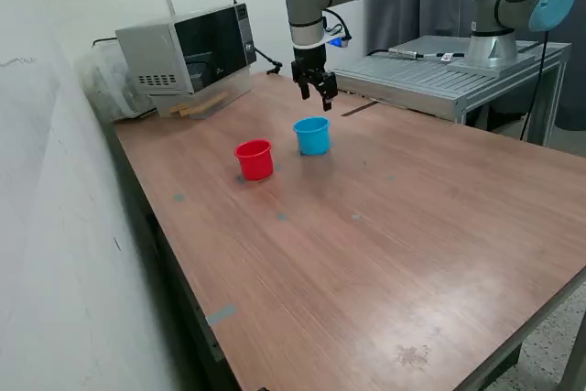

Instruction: Place red objects in the red bin, and blue objects in the blue bin.

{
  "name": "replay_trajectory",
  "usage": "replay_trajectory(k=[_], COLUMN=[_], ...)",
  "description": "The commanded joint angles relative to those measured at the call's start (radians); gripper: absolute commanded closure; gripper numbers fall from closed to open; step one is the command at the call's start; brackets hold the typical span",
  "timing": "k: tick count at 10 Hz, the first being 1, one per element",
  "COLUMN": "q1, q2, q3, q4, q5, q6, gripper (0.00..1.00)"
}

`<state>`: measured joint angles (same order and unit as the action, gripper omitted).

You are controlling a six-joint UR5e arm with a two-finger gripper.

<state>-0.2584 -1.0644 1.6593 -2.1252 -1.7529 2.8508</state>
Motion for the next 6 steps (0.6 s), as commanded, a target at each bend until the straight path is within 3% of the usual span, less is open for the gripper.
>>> replay_trajectory(k=[1,3,6], q1=[0.018,0.06,0.151], q2=[-0.095,-0.285,-0.507], q3=[0.048,0.152,0.227], q4=[-0.002,0.004,0.049], q5=[0.004,0.009,0.007], q6=[-0.002,0.007,0.012], gripper=[0.0,0.0,0.0])
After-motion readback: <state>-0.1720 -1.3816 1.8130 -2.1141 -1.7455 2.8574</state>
